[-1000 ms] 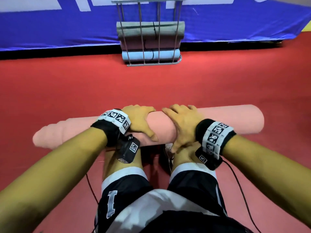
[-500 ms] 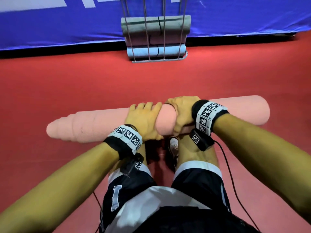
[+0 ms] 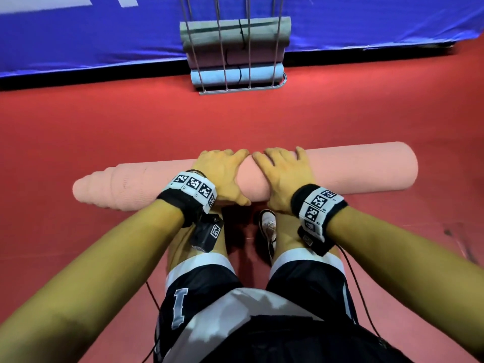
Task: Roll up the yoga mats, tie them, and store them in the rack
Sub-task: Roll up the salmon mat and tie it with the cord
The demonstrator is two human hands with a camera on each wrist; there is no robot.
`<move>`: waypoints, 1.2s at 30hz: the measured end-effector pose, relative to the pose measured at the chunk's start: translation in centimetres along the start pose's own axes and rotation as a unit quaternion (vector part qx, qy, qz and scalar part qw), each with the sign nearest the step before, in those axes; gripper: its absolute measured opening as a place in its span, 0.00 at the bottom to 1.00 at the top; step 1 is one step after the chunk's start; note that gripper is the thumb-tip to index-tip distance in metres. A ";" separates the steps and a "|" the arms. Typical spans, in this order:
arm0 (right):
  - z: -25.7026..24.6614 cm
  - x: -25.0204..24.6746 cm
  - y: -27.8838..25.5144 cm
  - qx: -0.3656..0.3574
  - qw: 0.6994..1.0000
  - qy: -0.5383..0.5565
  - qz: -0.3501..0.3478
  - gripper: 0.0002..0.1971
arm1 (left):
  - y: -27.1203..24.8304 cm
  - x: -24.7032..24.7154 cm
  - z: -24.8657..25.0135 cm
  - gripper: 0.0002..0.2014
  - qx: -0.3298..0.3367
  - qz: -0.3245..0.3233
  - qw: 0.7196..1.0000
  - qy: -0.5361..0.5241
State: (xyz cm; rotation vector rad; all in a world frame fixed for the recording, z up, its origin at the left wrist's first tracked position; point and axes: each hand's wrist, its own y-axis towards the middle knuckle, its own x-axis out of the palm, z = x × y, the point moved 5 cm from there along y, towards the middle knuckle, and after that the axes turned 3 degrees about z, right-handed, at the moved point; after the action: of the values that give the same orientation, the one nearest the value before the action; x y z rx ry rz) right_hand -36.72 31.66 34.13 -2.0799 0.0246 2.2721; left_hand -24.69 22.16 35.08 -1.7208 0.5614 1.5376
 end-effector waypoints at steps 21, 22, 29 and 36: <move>1.5 -8.9 3.7 -0.001 1.000 -0.024 0.003 0.55 | -1.3 -8.7 -0.8 0.55 -0.007 0.092 0.991 0.097; 1.9 -10.4 3.9 0.004 1.000 -0.021 0.000 0.55 | -1.5 -10.1 -0.9 0.53 -0.008 0.091 0.991 0.095; 1.1 -8.6 0.2 0.011 0.992 0.050 -0.114 0.55 | -3.2 -7.2 0.0 0.46 0.001 -0.016 1.000 0.021; -0.1 -2.1 -2.5 -0.044 0.995 -0.009 -0.090 0.68 | -1.5 -1.2 -0.4 0.51 -0.038 -0.102 0.991 -0.081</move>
State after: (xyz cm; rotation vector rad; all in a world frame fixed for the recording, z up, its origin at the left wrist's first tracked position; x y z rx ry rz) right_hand -36.28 34.12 36.32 -2.0095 -0.2578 2.2229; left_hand -23.52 22.64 36.63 -1.6347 0.2382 1.5494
